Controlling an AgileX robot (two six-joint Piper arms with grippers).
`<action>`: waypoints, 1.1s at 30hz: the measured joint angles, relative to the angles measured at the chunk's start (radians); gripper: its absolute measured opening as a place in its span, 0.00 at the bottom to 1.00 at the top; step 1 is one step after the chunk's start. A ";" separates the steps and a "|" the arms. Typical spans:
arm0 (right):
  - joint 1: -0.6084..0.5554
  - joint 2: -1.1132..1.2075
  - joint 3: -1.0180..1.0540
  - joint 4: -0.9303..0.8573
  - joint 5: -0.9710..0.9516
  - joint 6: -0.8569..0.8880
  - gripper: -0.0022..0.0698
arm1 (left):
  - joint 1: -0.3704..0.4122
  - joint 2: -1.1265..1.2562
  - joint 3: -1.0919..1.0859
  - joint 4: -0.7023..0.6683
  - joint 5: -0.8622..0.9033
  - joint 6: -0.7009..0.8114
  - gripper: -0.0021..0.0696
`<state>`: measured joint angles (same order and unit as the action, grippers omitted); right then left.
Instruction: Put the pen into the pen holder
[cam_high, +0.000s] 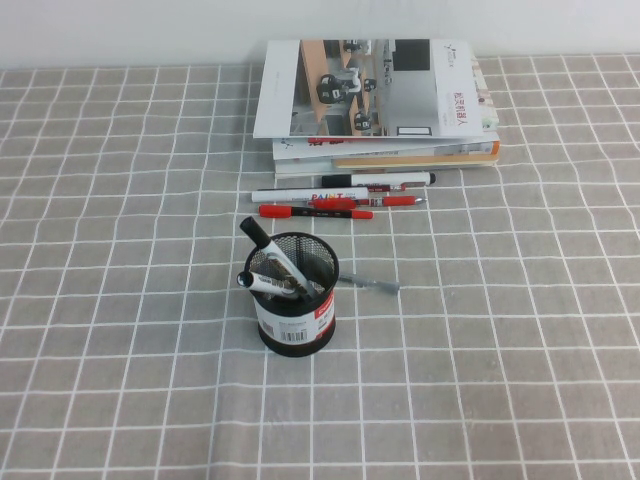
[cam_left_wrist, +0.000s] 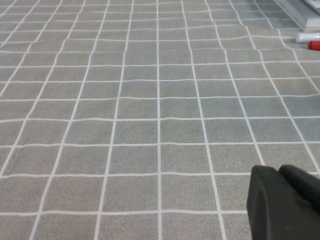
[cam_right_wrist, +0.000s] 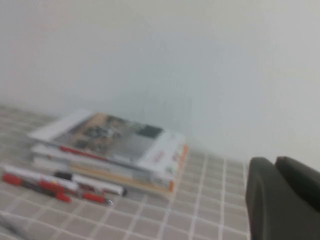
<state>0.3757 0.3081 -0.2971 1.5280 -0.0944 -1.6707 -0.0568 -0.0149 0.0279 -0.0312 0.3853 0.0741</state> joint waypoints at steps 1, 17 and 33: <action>-0.001 0.000 0.018 -0.008 -0.022 0.008 0.01 | 0.000 0.000 0.000 0.000 0.000 0.000 0.02; -0.359 -0.235 0.263 -1.312 0.369 1.460 0.01 | 0.000 0.000 0.000 0.000 0.000 0.000 0.02; -0.209 -0.317 0.323 -1.514 0.457 1.755 0.01 | 0.000 0.000 0.000 0.000 0.000 0.000 0.02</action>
<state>0.1664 -0.0086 0.0263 0.0137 0.3630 0.0838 -0.0568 -0.0149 0.0279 -0.0312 0.3853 0.0741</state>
